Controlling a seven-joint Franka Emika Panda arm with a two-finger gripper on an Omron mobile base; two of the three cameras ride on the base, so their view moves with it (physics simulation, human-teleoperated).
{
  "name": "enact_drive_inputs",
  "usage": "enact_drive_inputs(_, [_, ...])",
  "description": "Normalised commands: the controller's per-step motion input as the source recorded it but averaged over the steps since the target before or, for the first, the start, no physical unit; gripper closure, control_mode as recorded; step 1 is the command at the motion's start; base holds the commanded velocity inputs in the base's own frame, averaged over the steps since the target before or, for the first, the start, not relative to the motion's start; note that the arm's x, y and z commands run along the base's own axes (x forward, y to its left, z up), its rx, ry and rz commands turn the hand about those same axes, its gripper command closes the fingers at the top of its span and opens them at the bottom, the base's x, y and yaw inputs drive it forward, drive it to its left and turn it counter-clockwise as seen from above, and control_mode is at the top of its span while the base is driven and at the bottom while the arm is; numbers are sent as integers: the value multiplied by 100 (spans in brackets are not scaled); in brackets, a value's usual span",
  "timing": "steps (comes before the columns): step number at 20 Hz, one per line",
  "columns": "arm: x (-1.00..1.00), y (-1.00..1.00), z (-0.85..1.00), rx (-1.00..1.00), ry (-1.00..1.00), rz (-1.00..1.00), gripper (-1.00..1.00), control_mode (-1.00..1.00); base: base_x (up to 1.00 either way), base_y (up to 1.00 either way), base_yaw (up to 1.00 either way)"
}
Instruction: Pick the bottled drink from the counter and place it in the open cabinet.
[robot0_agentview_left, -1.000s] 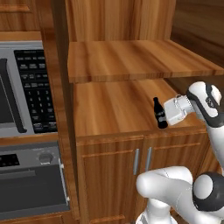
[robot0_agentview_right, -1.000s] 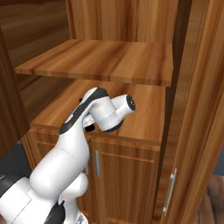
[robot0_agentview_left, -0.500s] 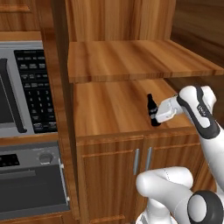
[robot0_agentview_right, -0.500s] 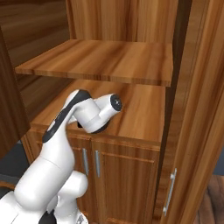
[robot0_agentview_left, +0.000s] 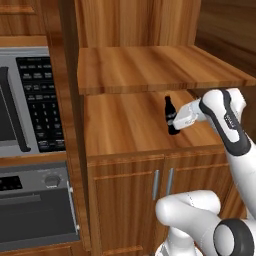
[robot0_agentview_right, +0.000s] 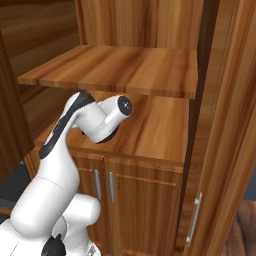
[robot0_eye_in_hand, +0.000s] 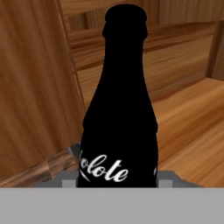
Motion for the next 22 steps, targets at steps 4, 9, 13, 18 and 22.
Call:
enact_drive_inputs(4, [-2, 0, 47, 2, -1, 0, 100, -100, 0, 0, 0])
enact_drive_inputs(9, [-1, 0, 42, 3, -14, 0, 100, -100, 0, 0, 0])
enact_drive_inputs(13, [2, 2, 44, 1, -17, 0, 100, -100, 0, 0, 0])
enact_drive_inputs(18, [2, 7, 46, 7, -6, 0, 100, -100, 0, 0, 0])
enact_drive_inputs(22, [18, 17, 44, 1, 1, -3, 100, -100, 0, 0, 0])
